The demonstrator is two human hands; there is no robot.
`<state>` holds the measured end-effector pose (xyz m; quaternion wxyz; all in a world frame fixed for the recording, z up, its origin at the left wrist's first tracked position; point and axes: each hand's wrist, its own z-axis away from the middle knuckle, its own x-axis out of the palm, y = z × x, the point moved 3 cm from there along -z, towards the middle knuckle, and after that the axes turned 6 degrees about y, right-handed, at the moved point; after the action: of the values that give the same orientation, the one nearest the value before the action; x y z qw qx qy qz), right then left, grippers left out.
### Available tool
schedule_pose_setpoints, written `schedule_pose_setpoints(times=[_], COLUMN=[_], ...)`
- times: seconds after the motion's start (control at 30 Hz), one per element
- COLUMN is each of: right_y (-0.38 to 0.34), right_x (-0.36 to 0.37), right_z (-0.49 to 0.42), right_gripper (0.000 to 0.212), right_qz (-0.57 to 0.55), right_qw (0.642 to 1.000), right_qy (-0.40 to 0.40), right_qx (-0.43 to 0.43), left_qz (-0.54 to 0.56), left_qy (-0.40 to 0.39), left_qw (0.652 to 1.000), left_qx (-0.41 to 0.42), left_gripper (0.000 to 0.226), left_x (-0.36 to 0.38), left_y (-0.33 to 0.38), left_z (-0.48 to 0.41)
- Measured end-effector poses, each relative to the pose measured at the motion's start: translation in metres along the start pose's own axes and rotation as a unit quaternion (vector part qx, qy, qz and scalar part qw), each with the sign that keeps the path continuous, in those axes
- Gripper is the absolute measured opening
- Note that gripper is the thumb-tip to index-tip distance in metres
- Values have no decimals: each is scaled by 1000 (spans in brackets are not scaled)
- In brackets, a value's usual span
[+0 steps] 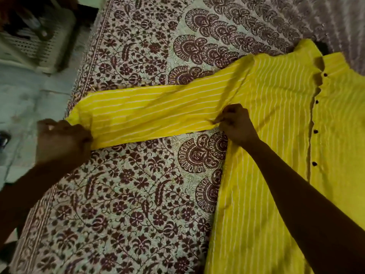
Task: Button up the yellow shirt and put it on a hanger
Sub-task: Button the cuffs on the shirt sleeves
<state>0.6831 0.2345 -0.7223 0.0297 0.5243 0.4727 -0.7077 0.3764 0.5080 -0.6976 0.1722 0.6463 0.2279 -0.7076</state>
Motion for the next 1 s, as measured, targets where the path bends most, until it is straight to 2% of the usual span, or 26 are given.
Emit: schedule_pose_setpoints(times=[0.07, 0.13, 0.17, 0.23, 0.33, 0.4, 0.47, 0.57, 0.6, 0.7, 0.8, 0.87, 0.93, 1.0], right_y=[-4, -10, -11, -7, 3, 6, 7, 6, 7, 10, 5, 5, 7, 12], right_x=[0, 1, 2, 8, 14, 13, 8, 5, 6, 9, -9, -20, -23, -17], right_z=[-3, -5, -5, -5, -6, -6, -3, 5, 7, 10, -5, -25, -53, -78], right_gripper=[48, 55, 58, 60, 55, 53, 45, 21, 20, 30, 36, 45, 65, 83], right_qz=[49, 77, 90, 120, 140, 131, 103, 58, 68, 102, 45, 66, 154, 241], right_qw=[998, 996, 995, 992, 986, 988, 993, 998, 997, 993, 993, 986, 979, 969], right_qy=[-36, -45, -39, -35, -58, -66, -47, 30, 36, 22, 99, 146, 122, 48], right_qx=[9, 7, 9, 36, 68, 58, 41, 24, 8, -50, -46, -54, -48, -26], left_qz=[63, 152, 197, 240, 185, 168, 230, 311, 318, 296, 287, 290, 286, 278], left_qy=[79, 158, 175, 133, 22, -3, 6, 86, 98, 71, 76, 83, 67, 40], left_qw=[994, 971, 958, 954, 979, 984, 973, 942, 935, 944, 944, 944, 948, 953], left_qx=[52, 97, 111, 118, 83, 56, 9, -97, -120, -129, -143, -135, -126, -112], left_gripper=[24, 26, 27, 34, 54, 49, 35, 30, 30, 29, 31, 31, 35, 39], left_x=[-24, -35, -30, -18, 2, 4, -6, -23, -26, -23, -18, -15, -12, -9], left_y=[32, 66, 82, 115, 147, 151, 145, 115, 108, 105, 111, 115, 116, 111], left_z=[-12, -34, -53, -94, -139, -156, -169, -190, -197, -208, -211, -210, -209, -205])
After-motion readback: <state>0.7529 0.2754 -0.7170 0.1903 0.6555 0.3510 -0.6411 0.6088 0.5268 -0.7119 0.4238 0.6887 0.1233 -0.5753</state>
